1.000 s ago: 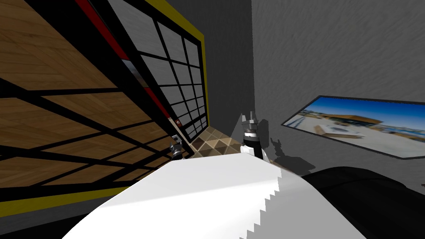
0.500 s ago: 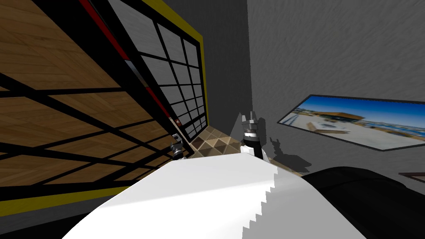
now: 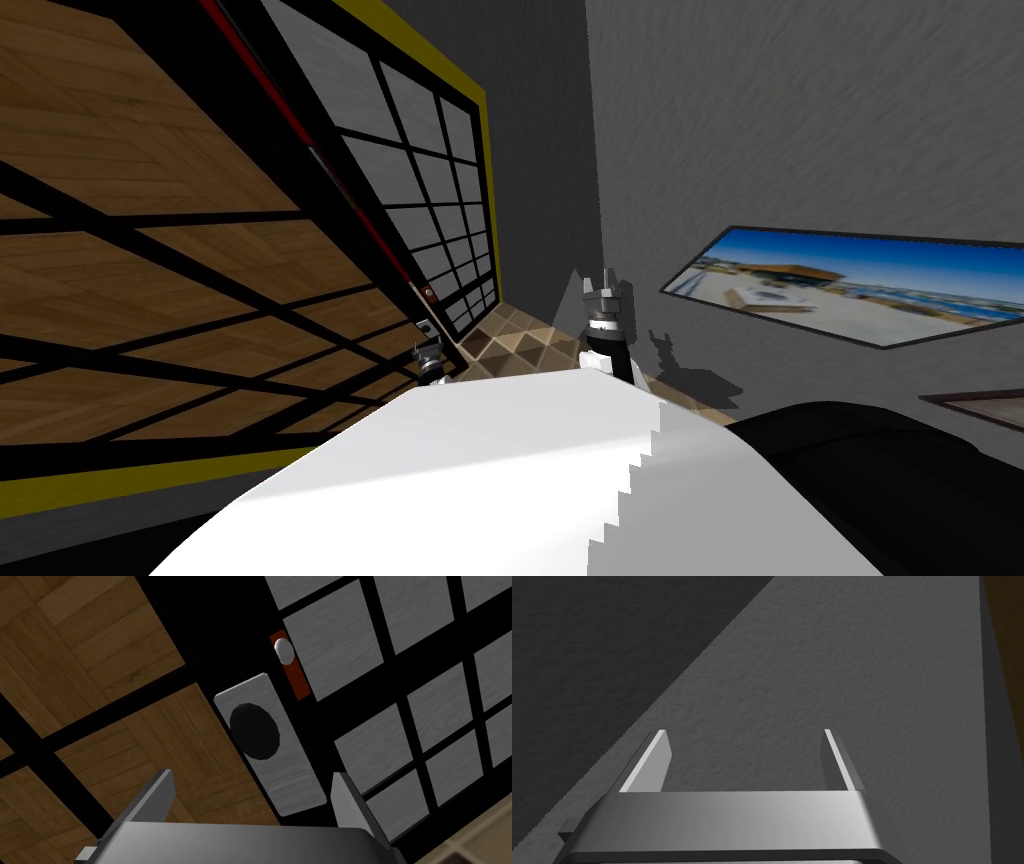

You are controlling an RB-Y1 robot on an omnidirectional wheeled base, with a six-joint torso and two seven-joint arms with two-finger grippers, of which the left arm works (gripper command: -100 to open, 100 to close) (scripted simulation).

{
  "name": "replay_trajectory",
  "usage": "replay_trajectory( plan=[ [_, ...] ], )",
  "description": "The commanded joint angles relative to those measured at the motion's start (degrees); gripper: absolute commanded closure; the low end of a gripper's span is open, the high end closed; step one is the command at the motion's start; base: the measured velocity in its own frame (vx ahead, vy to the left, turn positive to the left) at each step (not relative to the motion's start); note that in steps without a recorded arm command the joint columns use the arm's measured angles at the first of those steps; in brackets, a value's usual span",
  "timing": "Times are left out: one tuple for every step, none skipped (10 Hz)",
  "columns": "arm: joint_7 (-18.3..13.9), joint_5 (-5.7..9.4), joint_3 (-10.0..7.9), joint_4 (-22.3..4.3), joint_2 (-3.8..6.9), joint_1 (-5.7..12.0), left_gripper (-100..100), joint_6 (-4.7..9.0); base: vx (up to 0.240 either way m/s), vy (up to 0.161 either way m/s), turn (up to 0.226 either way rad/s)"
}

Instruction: Pull the door open

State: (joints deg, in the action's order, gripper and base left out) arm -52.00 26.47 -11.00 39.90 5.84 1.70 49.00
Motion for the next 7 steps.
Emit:
replay_trajectory(
  plan=[
    [-1.9,0.48,0.28,-0.7,0.07,0.44,-100,0.32,-0.044,0.006,-0.019],
    [-4.0,1.40,0.79,-0.6,-0.02,0.63,-100,0.32,-0.043,0.003,-0.047],
    [-5.6,2.27,1.26,-0.5,-0.10,0.80,-100,0.33,-0.080,0.010,-0.057],
    [-6.5,2.27,1.26,-0.5,-0.10,0.80,-100,0.33,-0.063,0.016,-0.018],
    [-8.5,3.11,1.72,-0.5,-0.18,0.97,-100,0.34,-0.055,0.012,-0.037],
    [-10.0,3.87,2.14,-0.4,-0.25,1.13,-100,0.35,-0.068,0.009,-0.051],
    [-10.7,3.87,2.14,-0.4,-0.25,1.13,-100,0.35,-0.054,0.005,-0.014]
  ],
)
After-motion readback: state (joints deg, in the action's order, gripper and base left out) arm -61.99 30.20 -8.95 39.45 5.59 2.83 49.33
